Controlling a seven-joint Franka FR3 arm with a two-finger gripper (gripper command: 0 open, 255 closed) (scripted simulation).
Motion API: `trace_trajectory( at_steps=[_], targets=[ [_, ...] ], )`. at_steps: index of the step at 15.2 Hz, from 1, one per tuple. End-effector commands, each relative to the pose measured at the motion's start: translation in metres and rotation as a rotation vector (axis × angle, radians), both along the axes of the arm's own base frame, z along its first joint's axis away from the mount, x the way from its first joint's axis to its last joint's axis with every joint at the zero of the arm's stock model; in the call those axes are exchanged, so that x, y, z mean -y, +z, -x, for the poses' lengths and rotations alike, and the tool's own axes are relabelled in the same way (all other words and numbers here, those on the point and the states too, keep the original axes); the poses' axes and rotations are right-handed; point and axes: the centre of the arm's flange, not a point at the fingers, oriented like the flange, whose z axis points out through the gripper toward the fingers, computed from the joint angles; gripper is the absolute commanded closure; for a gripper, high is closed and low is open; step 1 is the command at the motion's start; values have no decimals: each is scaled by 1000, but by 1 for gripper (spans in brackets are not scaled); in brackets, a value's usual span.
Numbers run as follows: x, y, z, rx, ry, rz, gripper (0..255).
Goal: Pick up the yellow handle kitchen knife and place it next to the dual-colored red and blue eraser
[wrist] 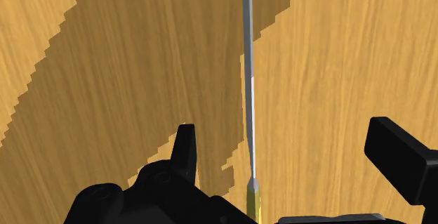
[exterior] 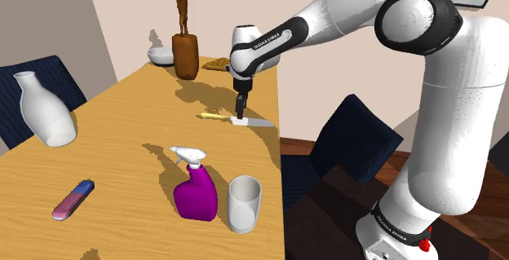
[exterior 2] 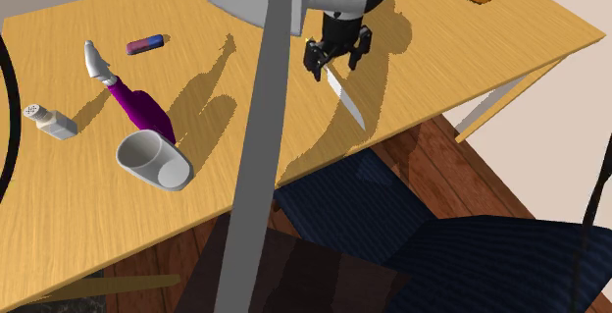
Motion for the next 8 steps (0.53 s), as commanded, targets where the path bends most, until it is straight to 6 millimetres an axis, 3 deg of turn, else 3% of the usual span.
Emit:
trace_trajectory(
  at_steps=[1, 8],
  targets=[
    [-7, -10, -20, 11, 37, -2, 0],
    [-7, -46, -20, 11, 37, -2, 0]
  ],
)
